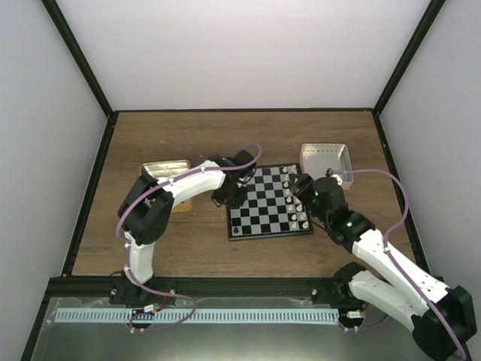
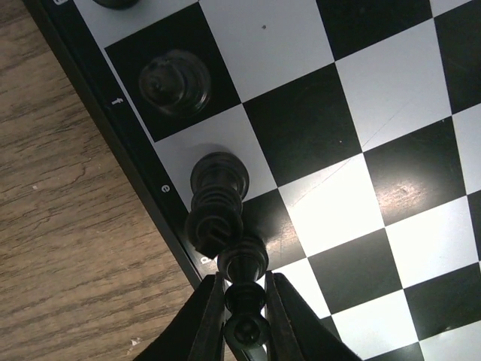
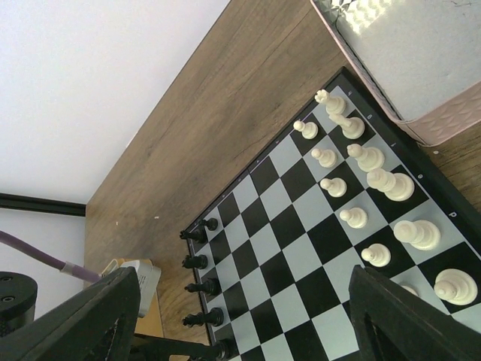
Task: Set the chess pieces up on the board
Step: Place the chess piece on the chessboard.
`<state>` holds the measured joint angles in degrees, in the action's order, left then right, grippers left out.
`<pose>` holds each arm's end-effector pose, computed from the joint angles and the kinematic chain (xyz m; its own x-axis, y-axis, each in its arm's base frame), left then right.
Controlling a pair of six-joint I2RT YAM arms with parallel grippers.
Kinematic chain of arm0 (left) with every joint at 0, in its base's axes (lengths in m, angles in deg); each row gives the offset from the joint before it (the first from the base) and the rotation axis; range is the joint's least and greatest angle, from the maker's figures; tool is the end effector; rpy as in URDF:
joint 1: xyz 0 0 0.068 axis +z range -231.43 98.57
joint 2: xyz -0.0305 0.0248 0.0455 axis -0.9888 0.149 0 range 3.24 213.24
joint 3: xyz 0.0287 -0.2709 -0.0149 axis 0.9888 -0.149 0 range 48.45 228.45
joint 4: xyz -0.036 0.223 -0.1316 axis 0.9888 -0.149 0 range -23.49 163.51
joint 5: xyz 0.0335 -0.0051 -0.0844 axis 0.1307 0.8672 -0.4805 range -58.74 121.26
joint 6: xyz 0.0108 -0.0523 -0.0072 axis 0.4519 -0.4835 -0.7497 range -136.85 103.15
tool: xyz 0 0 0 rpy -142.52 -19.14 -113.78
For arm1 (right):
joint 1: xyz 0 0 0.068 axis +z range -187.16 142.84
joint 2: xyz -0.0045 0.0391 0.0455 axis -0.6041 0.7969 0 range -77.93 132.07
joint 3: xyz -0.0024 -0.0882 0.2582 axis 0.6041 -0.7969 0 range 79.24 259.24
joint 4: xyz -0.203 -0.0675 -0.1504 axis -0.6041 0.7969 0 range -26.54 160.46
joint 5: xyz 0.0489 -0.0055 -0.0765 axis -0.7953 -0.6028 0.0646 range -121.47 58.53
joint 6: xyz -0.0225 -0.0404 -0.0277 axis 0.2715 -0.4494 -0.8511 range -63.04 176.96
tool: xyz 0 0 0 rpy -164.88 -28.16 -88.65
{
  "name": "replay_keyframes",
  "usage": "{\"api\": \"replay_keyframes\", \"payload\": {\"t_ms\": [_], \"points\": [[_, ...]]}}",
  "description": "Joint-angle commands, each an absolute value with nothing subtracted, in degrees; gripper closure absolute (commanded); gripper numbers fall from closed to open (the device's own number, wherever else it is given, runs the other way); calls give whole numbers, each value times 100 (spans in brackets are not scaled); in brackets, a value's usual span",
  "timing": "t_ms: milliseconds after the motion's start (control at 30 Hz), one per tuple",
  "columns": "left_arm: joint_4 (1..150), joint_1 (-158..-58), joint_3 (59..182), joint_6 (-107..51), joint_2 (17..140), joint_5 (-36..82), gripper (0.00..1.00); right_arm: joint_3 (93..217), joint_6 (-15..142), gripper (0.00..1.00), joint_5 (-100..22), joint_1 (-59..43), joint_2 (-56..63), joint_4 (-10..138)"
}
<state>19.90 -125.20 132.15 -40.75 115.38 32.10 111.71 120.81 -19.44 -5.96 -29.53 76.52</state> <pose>0.2738 -0.2615 0.1856 -0.9335 0.3334 -0.1324 0.3414 0.9390 -0.0427 0.1682 0.0931 0.2487 -0.4974 0.7252 -0.4762 0.2175 0.6356 0.7407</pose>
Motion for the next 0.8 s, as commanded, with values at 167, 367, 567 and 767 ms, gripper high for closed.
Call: {"api": "replay_keyframes", "payload": {"t_ms": [167, 367, 567, 767], "points": [[1878, -12545, 13310, -3975, 11621, 3204, 73, 11168, 12041, 22, -1802, -624, -3051, 7662], [2006, -12539, 13292, -3905, 11513, 3134, 78, 11189, 12035, 22, -1812, -626, -3047, 7649], [2059, -12539, 13266, -3900, 11531, 3060, 82, 11197, 12041, 22, -1812, -625, -3038, 7664], [2079, -12534, 13278, -3911, 11539, 3033, 81, 11194, 12050, 22, -1803, -623, -3059, 7691]]}}
